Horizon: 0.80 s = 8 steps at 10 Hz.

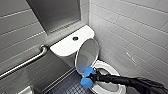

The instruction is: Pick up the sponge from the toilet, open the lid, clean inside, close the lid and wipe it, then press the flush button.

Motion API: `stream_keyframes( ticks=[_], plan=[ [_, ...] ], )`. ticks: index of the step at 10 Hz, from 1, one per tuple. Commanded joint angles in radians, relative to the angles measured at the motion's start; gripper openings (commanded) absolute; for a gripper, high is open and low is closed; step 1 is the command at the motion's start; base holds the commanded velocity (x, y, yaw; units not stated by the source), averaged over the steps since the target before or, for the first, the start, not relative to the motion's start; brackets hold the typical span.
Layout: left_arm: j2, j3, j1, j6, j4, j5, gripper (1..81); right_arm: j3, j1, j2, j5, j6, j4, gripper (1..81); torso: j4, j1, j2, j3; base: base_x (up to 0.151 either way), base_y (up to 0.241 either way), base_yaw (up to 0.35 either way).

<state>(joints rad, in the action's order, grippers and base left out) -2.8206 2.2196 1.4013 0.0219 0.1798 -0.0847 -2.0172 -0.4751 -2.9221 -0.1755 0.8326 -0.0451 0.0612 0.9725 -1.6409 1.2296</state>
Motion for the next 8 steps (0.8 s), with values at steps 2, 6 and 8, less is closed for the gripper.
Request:
stream_keyframes(
  ticks=[2, 6, 8],
  plan=[
    [0.007, -0.015, 0.020, 0.001, -0.006, -0.086, 81.1, -0.014, 0.026, -0.036, -0.018, 0.007, -0.025, 1.0, 0.000, 0.000, 0.000, 0.000, 0.000, 0.000, 0.000],
    [0.003, -0.018, 0.020, 0.001, 0.000, -0.086, 81.1, 0.090, -0.089, 0.079, -0.010, 0.003, -0.048, 1.0, 0.000, 0.000, 0.000, 0.000, 0.000, 0.000, 0.000],
    [0.001, -0.015, 0.020, 0.001, 0.003, -0.086, 81.1, 0.192, -0.122, 0.176, 0.024, 0.005, -0.059, 1.0, 0.000, 0.000, 0.000, 0.000, 0.000, 0.000, 0.000]
  ],
)
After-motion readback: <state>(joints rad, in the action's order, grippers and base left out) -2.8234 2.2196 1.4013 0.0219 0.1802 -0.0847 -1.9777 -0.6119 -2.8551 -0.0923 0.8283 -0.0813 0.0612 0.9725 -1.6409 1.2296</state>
